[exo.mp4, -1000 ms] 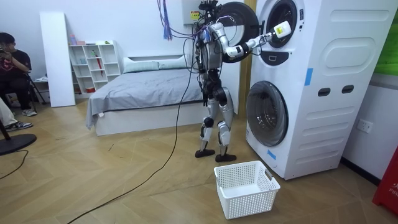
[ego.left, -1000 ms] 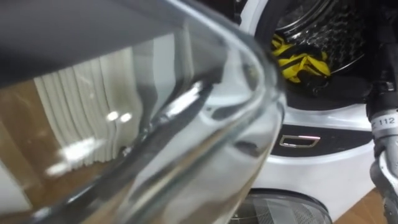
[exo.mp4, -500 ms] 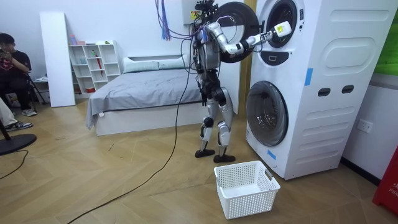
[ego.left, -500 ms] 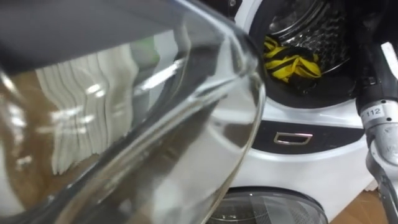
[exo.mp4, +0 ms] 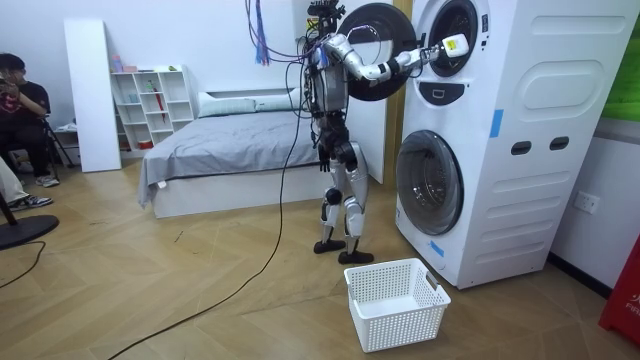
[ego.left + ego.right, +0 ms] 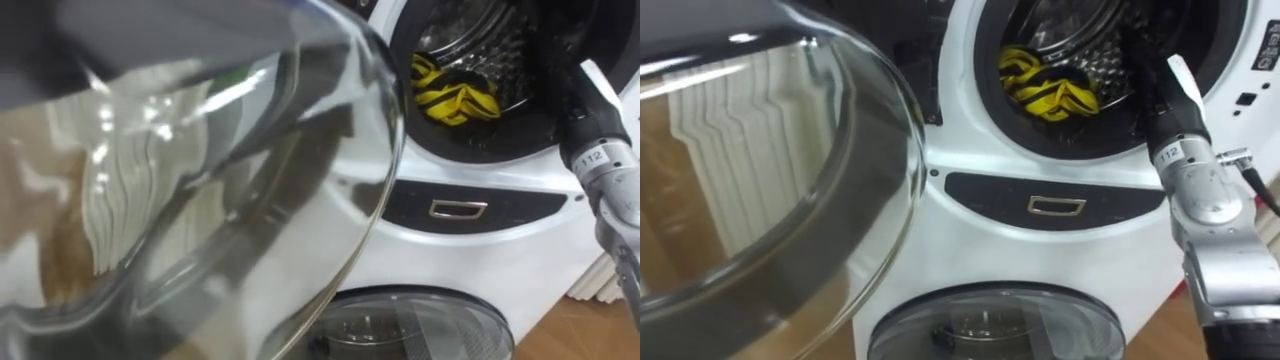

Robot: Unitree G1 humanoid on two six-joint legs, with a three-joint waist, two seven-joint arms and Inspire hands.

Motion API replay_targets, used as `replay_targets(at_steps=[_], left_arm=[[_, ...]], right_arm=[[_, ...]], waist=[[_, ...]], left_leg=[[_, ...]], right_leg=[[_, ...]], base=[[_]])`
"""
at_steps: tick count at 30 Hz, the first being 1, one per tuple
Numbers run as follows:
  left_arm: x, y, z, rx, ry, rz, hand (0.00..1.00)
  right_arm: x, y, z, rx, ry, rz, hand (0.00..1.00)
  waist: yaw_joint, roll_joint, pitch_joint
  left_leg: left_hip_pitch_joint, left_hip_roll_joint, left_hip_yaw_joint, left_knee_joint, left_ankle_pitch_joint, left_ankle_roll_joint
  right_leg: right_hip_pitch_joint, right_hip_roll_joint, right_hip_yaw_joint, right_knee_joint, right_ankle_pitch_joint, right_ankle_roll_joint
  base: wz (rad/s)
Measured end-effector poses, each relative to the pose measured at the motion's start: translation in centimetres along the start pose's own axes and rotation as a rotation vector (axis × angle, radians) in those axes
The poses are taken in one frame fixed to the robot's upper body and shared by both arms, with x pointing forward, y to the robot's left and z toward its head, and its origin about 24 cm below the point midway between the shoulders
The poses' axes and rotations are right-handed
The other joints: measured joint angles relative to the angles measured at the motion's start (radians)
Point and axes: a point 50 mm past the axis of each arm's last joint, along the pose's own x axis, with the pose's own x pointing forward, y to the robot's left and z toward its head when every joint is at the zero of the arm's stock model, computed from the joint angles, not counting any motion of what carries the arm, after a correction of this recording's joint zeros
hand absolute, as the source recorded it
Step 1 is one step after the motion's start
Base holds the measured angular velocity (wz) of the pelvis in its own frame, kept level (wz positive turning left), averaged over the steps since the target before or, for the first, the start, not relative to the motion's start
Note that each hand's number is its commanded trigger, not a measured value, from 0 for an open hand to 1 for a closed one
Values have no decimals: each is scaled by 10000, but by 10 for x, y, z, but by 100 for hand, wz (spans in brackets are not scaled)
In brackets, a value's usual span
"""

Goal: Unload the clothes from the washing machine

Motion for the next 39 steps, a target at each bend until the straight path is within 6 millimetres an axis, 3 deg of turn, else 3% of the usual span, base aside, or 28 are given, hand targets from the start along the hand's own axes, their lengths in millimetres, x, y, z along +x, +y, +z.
replay_targets(at_steps=[14, 20, 22, 30, 39], left_arm=[[0, 4, 18, 62, -551, -95, 0], [0, 5, 24, 160, -726, -91, 0], [0, 5, 22, 281, -656, -133, 0], [1, 5, 16, 696, -325, -395, 0], [2, 3, 18, 819, -448, -617, 0]], right_arm=[[1, -3, 3, -967, 46, 860, 0], [0, -7, 5, -1362, 73, 1193, 0], [4, -9, 13, -1595, -62, 1256, 0], [5, 4, 39, -2980, -1011, 1528, 0], [2, 10, 49, -3255, -1455, 1824, 0]], waist=[[260, -99, -30], [588, -175, -37], [611, -204, -23], [614, -239, 28], [654, -237, 32]], left_leg=[[-36, 30, 43, -35, 119, -159], [2, 63, -225, -151, 195, -234], [31, 116, -234, -174, 205, -257], [176, 335, -250, -266, 79, -495], [194, 471, -299, -271, 18, -695]], right_leg=[[41, 52, -31, -317, -26, -180], [215, 61, -303, -492, -26, -238], [256, 85, -376, -505, -7, -366], [374, 299, -430, -532, -172, -575], [376, 437, -472, -514, -300, -761]], base=[[-1], [12], [12], [0], [0]])
